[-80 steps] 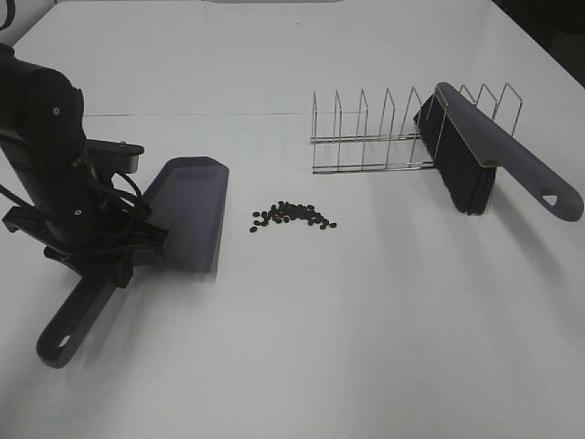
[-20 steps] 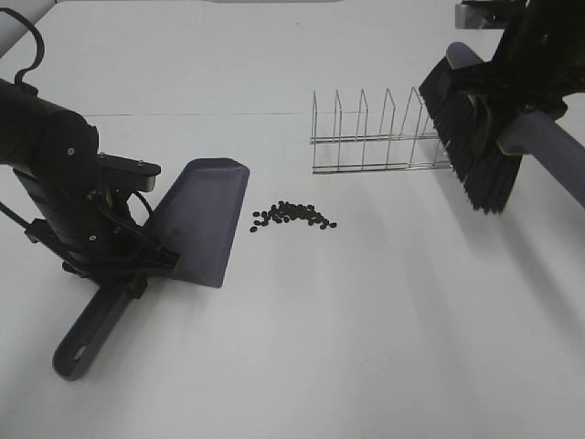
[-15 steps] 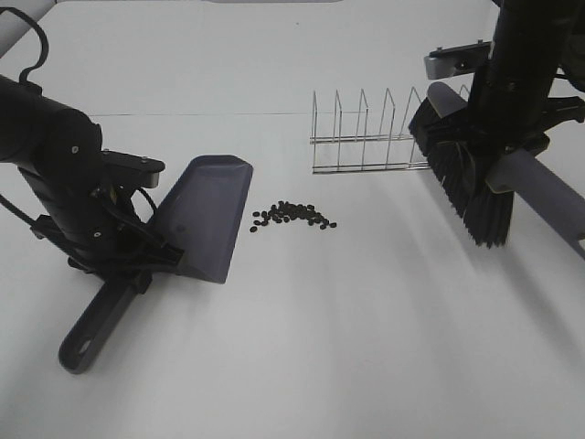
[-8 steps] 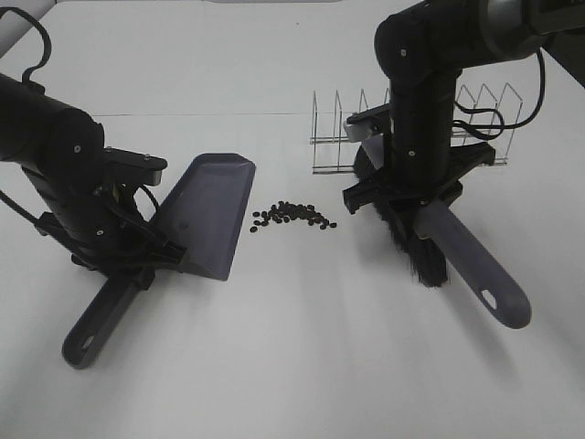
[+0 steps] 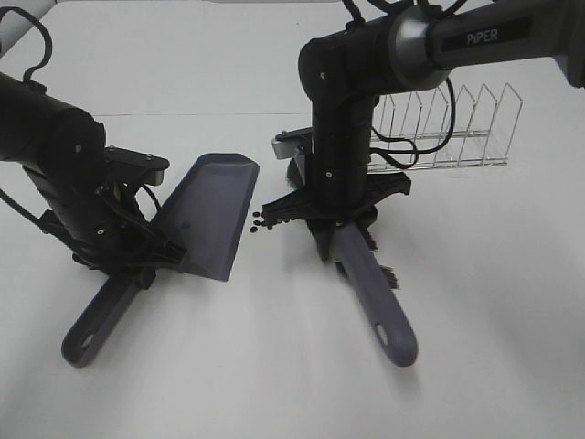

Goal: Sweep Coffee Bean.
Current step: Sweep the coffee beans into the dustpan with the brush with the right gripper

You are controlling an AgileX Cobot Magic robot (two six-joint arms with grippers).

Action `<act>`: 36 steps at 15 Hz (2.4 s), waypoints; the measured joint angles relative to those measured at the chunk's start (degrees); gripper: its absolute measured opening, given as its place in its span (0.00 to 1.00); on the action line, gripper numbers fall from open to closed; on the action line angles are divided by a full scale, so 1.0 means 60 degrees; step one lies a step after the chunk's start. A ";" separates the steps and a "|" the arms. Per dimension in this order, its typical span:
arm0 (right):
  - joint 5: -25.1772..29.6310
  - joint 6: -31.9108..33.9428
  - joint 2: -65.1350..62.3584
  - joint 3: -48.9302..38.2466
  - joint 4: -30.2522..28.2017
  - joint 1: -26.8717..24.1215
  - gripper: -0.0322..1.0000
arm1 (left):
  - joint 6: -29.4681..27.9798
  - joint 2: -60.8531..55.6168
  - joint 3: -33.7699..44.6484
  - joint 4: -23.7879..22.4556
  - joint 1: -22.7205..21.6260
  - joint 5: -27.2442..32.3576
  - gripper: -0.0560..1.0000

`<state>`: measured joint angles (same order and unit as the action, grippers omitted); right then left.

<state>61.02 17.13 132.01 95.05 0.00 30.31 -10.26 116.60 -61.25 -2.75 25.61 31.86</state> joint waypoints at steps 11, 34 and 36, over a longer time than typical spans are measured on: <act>-0.1814 -0.0201 0.0888 0.1289 0.4918 0.0363 0.30 | 0.0038 0.0048 0.0000 0.0000 0.0000 0.0010 0.35; 0.1490 -0.0048 -0.0248 0.1499 -0.3867 0.0363 0.30 | 0.0115 0.0057 0.0000 0.0000 0.0000 0.0000 0.35; 0.1490 -0.0038 0.0000 0.1499 -0.3848 0.0363 0.30 | 0.0115 0.0057 0.0000 0.0000 0.0000 0.0010 0.35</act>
<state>69.96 16.90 132.01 104.05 -23.09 32.49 -9.57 116.94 -61.25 -2.75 25.61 31.91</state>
